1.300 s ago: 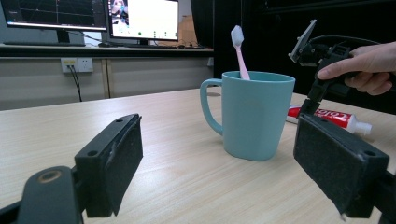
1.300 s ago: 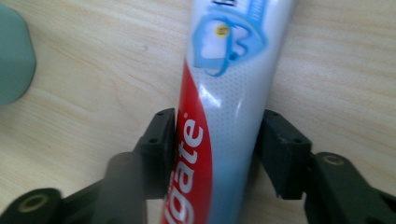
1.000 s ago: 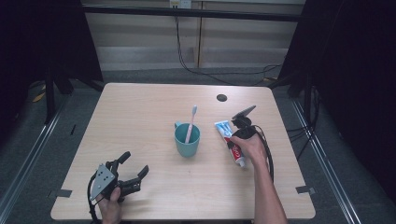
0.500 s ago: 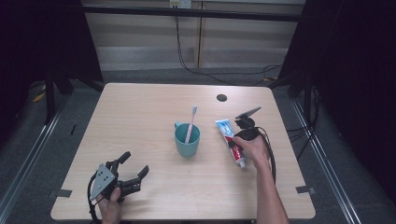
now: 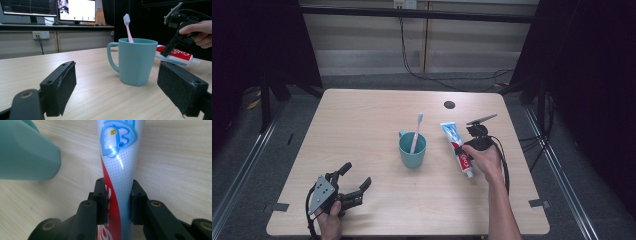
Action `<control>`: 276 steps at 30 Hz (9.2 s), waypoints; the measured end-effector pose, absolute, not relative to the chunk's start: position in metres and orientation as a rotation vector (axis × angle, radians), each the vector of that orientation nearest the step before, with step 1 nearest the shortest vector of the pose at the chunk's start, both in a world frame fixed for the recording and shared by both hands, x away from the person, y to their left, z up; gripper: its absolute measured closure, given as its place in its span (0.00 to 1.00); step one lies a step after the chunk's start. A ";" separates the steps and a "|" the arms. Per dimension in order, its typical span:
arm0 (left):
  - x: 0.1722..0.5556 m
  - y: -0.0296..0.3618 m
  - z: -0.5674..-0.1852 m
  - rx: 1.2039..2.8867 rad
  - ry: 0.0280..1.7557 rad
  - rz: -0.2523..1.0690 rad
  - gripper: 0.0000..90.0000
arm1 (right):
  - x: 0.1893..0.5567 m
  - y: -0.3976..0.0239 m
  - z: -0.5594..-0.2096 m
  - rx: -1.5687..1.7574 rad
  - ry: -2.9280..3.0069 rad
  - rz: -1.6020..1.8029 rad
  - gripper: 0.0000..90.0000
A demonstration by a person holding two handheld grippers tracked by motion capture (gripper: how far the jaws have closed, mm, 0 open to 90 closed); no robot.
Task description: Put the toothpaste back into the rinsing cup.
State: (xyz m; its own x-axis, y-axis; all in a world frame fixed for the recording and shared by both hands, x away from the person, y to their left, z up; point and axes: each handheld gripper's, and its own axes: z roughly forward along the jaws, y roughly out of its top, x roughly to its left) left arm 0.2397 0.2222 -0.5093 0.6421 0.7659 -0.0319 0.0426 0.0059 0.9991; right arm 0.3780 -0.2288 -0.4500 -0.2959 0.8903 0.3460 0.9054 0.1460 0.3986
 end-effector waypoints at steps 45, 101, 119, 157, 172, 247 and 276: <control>0.239 0.222 -0.509 1.476 0.712 0.649 0.17 | 0.346 -0.239 -0.409 -1.663 -2.426 -1.664 0.80; 0.239 0.222 -0.509 1.481 0.700 0.646 0.17 | 0.345 -0.200 -0.377 -1.443 -2.343 -2.189 0.80; 0.239 0.222 -0.510 1.478 0.699 0.645 0.17 | 0.352 -0.169 -0.370 -1.326 -2.328 -2.244 0.80; 0.239 0.222 -0.510 1.474 0.692 0.647 0.17 | 0.367 -0.114 -0.395 -1.212 -2.348 -2.175 0.80; 0.239 0.222 -0.510 1.468 0.693 0.643 0.17 | 0.371 -0.104 -0.409 -1.201 -2.382 -2.111 0.80; 0.239 0.222 -0.510 1.477 0.691 0.646 0.17 | 0.353 -0.128 -0.434 -1.266 -2.365 -2.031 0.62; 0.239 0.222 -0.510 1.478 0.690 0.647 0.17 | 0.337 -0.161 -0.428 -1.375 -2.361 -2.055 0.46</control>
State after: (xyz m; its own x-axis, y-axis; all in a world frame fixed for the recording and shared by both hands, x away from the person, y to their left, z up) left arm 0.2386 0.2220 -0.5097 0.6564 0.7542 -0.0189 0.0292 -0.0003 0.9996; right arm 0.3370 -0.1609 -0.4279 -0.6444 0.7094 0.2855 0.3806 -0.0264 0.9244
